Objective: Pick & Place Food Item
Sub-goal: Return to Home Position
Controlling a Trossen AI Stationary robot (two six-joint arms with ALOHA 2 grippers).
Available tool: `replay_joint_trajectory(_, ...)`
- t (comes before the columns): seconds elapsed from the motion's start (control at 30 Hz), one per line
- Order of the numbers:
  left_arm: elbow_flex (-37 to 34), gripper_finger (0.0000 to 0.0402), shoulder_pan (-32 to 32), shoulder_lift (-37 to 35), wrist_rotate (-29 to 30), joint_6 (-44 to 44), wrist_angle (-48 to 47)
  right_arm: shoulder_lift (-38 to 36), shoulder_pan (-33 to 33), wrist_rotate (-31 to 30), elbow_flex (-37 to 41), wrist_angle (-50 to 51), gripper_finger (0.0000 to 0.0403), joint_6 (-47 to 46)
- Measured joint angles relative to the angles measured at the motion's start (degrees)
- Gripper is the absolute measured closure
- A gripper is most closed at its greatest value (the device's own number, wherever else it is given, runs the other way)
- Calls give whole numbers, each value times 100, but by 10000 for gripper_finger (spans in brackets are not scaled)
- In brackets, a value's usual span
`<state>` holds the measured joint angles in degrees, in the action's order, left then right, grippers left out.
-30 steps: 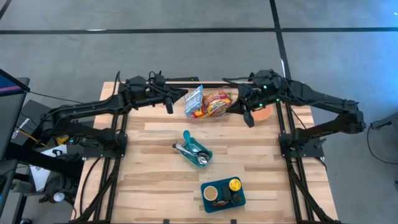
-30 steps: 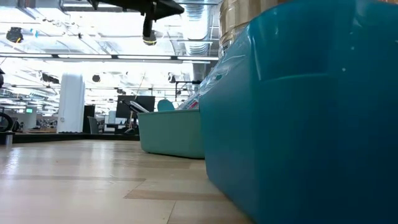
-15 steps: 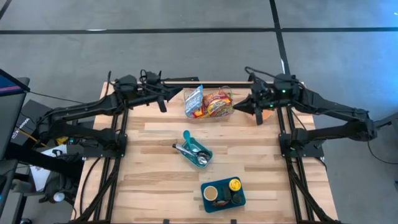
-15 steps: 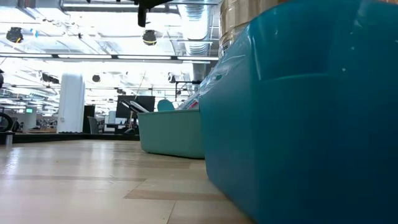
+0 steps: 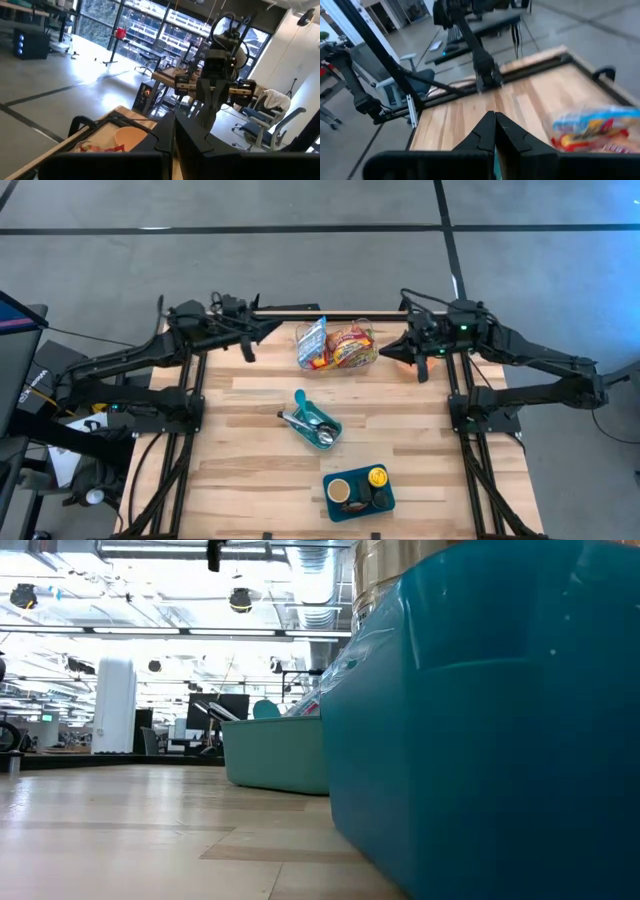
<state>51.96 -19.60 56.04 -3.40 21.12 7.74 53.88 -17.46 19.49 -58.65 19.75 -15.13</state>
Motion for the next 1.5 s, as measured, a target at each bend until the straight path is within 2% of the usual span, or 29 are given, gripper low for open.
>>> replay_joint_trajectory(0.37,0,394,-247,-1392,38,-290,-985,-1144,-580,0,-2,23,401,268)
replay_joint_trajectory(0.77,1,394,-418,-2711,55,-332,-1609,-2476,-859,-5,-7,749,401,275)
replay_joint_trajectory(1.2,7,394,-417,-3714,216,-331,-2275,-3647,-855,-54,-9,1239,401,108)
replay_joint_trajectory(1.5,4,394,-417,-4225,654,-334,-2885,-4203,-856,-201,-9,1631,401,104)
